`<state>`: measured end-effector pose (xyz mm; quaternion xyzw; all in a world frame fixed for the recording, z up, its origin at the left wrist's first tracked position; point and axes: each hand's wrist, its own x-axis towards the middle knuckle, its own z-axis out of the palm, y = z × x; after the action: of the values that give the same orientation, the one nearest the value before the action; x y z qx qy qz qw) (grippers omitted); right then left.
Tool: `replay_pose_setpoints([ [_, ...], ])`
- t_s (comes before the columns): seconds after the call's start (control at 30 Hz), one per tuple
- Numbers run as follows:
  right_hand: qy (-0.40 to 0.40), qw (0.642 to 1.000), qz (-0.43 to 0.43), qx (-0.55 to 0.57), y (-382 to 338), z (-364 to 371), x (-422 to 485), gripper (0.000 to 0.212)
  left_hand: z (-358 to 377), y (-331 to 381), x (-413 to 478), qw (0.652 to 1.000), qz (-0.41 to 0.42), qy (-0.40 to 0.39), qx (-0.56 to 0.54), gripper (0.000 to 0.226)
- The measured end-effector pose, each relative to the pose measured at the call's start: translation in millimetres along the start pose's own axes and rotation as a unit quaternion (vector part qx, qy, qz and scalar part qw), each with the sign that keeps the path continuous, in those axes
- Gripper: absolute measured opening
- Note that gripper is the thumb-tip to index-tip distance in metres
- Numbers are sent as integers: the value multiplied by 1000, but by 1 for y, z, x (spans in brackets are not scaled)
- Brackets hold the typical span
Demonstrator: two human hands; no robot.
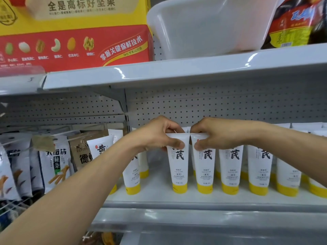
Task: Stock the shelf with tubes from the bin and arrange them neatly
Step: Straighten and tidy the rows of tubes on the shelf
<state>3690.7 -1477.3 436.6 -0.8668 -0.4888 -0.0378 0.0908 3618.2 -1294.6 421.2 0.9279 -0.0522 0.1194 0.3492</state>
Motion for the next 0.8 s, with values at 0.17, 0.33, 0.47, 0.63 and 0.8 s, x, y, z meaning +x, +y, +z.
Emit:
replay_pose_setpoints([
  [0.17,24,1000,0,10,0,-5,0,15,-17,9,-14,996,7,46,70,26],
  [0.33,122,992,-25,31,-10,-26,2,16,-79,10,-40,975,22,155,160,13],
  [0.47,124,992,-21,28,-21,-33,20,14,-108,-5,-40,972,-19,100,210,18],
  [0.63,58,998,-27,11,-30,-34,52,22,-115,-25,-20,966,-56,-7,252,29],
  [0.8,-1,1000,-17,7,-27,-29,83,20,-114,-40,-4,955,-62,-51,287,25],
])
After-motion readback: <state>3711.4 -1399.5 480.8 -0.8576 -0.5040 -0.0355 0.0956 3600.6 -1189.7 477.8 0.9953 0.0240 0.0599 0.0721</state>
